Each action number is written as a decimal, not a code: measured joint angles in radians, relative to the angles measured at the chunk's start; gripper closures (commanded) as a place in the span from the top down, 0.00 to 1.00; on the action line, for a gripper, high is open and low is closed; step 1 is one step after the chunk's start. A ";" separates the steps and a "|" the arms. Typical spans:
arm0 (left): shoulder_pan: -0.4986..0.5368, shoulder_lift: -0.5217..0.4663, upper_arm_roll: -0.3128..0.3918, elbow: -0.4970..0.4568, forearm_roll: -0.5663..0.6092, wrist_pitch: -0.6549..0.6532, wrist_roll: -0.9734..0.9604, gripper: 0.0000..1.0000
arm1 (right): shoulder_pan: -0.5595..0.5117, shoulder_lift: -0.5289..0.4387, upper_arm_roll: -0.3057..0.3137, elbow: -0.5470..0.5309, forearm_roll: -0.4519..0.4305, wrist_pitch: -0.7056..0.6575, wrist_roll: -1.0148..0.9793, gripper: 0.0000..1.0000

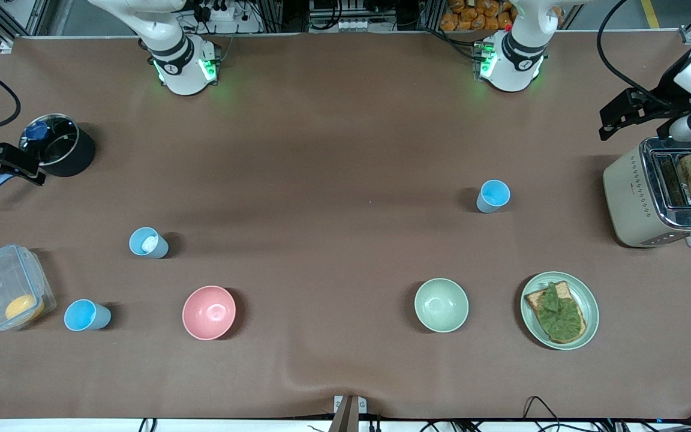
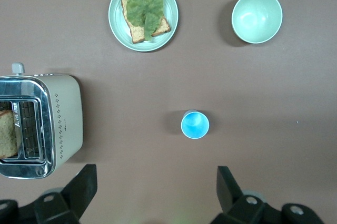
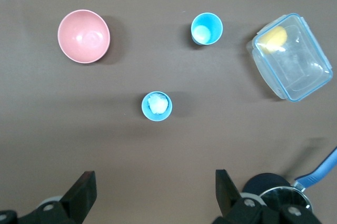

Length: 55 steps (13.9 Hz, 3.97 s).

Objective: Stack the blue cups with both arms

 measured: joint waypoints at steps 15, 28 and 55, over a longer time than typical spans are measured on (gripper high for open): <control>0.036 0.012 0.005 -0.002 0.000 -0.004 0.000 1.00 | 0.081 0.095 0.018 -0.510 0.016 0.622 0.003 1.00; 0.036 0.012 -0.003 -0.002 0.000 -0.004 0.000 1.00 | 0.081 0.307 0.011 -0.550 0.015 0.768 0.003 0.18; 0.035 0.011 -0.009 0.001 0.000 -0.004 0.000 1.00 | 0.710 0.614 0.032 0.093 0.007 0.441 0.877 0.00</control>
